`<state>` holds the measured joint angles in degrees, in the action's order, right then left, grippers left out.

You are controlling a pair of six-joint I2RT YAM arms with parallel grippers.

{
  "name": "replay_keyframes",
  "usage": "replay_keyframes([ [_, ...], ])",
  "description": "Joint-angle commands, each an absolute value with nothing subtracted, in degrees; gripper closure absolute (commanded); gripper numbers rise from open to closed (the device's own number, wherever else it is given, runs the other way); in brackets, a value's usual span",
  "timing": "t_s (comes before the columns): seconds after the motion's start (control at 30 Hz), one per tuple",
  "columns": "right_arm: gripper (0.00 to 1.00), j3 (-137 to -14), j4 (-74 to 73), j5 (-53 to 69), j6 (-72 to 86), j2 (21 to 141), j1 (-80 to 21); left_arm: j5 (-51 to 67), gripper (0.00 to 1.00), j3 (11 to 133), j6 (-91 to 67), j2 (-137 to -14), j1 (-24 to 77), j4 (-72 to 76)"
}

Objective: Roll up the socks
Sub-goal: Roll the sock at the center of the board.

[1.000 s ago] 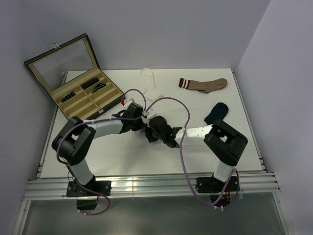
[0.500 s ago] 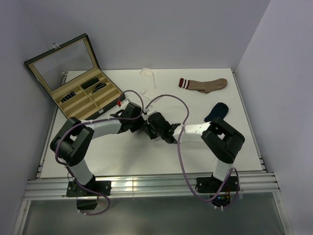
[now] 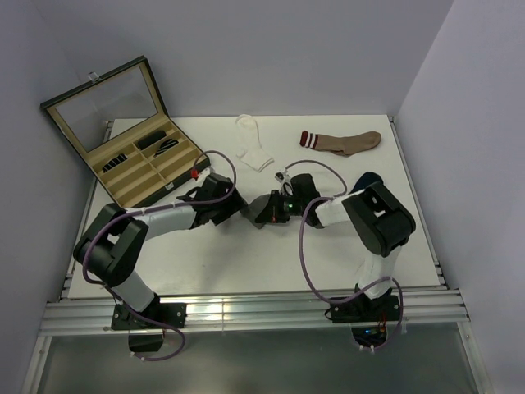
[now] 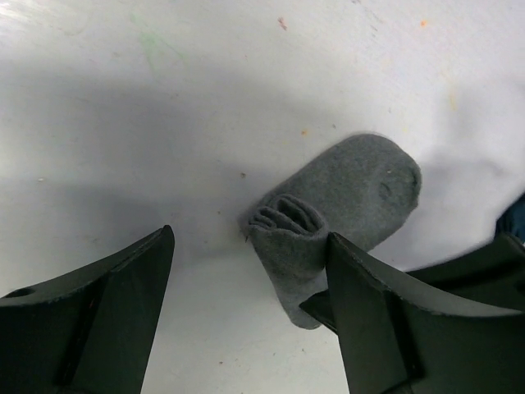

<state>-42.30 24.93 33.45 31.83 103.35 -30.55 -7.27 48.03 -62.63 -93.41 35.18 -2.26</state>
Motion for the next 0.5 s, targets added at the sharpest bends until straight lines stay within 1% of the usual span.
replay_keyframes([
  [0.0,1.00,-40.17,34.88,46.22,43.05,107.57,-26.99,-3.96,0.21,46.85,-61.53,-91.14,35.16,3.77],
  [0.27,1.00,-39.82,39.02,48.78,48.51,113.02,-22.68,-0.97,0.23,46.05,-60.03,-92.19,35.51,7.73],
  [0.47,0.99,-40.25,38.32,49.31,49.22,115.75,-21.10,-0.53,0.25,46.76,-59.77,-94.66,35.86,9.32],
])
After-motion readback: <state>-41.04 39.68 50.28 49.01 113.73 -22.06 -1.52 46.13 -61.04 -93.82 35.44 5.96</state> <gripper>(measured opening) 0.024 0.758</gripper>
